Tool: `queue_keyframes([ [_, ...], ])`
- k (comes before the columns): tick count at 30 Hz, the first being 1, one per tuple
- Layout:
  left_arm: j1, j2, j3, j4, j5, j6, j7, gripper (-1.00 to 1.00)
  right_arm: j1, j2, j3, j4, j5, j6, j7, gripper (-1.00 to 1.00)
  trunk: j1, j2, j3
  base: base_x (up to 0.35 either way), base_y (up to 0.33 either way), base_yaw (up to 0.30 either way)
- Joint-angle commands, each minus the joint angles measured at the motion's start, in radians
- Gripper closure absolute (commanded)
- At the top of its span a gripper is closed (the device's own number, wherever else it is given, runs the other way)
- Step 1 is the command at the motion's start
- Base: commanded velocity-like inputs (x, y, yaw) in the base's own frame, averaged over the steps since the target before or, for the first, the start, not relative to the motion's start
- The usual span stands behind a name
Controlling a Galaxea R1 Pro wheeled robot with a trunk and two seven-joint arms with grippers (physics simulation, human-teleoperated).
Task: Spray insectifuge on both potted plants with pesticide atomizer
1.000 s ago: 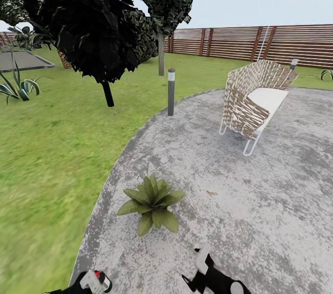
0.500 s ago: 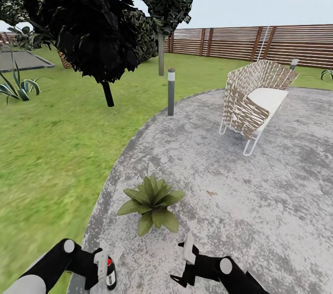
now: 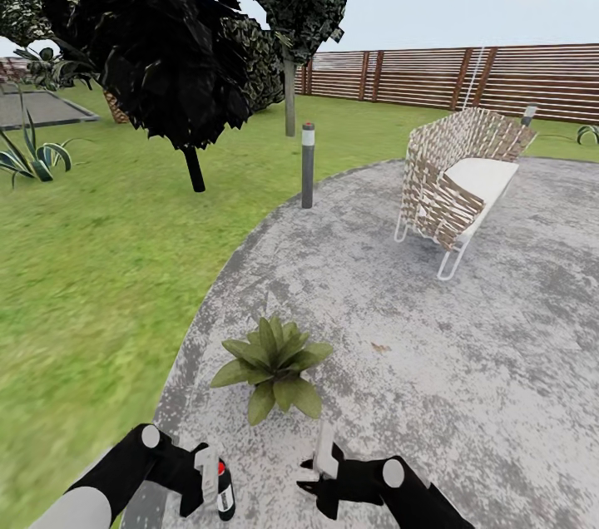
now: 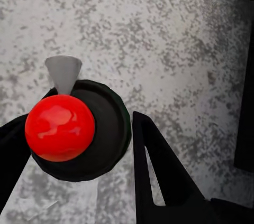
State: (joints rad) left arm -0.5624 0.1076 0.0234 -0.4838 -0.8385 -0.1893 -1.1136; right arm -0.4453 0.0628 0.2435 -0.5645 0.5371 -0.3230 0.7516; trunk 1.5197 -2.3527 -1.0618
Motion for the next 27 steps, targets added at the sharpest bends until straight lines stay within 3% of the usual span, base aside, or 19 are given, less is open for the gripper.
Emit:
queue_keyframes([
  [1,0.0,-0.005,0.003,-0.001,-0.008,-0.011,-0.002,1.0,-0.001,0.001,-0.001,-0.002,0.009,-0.005,0.001,1.0,0.0,0.0,-0.001,0.0,0.0,0.0],
  [11,0.004,-0.049,0.0,-0.001,-0.008,-0.02,-0.003,1.0,-0.001,0.002,-0.001,-0.016,0.008,-0.004,0.006,1.0,0.0,0.0,-0.001,0.0,0.0,0.0],
  [19,0.003,-0.069,-0.049,-0.001,-0.006,-0.022,0.0,1.0,-0.001,0.019,0.0,-0.066,0.006,-0.003,0.06,1.0,0.0,0.0,-0.001,0.0,0.0,0.0],
  [27,0.001,-0.12,-0.056,-0.001,-0.007,-0.022,0.001,1.0,-0.001,0.028,0.0,-0.074,0.006,-0.002,0.071,1.0,0.0,0.0,-0.001,0.0,0.0,0.0],
])
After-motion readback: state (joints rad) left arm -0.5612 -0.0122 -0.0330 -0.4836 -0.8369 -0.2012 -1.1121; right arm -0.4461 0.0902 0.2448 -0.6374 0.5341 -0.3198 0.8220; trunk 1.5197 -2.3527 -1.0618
